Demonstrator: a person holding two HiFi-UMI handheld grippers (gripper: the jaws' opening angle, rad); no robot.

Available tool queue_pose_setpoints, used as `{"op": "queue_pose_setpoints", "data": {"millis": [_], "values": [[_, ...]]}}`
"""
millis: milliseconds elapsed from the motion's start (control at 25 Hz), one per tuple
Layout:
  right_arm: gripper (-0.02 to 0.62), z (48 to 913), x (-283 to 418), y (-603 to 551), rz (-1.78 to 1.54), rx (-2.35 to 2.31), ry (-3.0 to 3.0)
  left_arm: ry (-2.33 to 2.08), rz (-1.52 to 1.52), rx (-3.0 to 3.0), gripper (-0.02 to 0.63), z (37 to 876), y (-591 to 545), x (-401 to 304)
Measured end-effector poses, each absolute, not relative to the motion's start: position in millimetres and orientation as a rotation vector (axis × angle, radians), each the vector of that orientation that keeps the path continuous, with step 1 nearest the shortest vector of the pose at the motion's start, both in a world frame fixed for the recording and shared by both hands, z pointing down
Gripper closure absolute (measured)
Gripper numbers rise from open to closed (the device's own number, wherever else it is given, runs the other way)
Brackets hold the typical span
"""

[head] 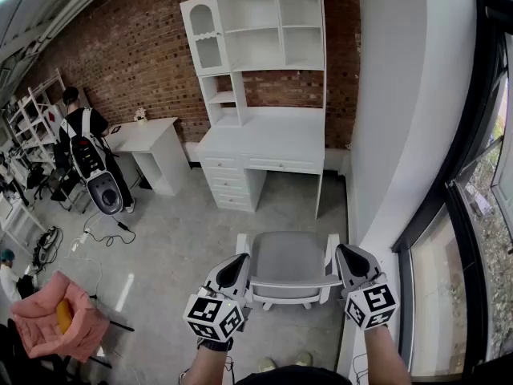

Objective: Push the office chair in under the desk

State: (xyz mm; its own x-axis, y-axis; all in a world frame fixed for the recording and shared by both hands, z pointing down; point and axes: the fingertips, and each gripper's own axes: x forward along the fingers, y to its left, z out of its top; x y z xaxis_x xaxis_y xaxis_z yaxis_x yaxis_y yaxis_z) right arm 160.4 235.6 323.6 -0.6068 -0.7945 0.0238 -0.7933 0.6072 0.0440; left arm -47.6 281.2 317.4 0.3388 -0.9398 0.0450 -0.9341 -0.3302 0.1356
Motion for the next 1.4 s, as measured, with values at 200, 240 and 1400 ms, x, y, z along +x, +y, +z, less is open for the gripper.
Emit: {"op": "queue_pose_setpoints", "data": {"millis": [200,240,1400], "values": [[0.592,323.8,158.7,235.3,-0.055,1.360,-2.784,-1.721,-0.057,2.463,0.600,319.3,278.7,-43.8],[0.592,323.7,158.7,235.7,-0.057,1.360,-2.784,-1.714,-0.058,2.464,0.600,319.1,278.9,-43.2],[0.589,427.2,184.0,239.2,0.034,1.164,-2.793,-1.583,0.044,2.562,0.598,417.8,288.8,-17.0]]}}
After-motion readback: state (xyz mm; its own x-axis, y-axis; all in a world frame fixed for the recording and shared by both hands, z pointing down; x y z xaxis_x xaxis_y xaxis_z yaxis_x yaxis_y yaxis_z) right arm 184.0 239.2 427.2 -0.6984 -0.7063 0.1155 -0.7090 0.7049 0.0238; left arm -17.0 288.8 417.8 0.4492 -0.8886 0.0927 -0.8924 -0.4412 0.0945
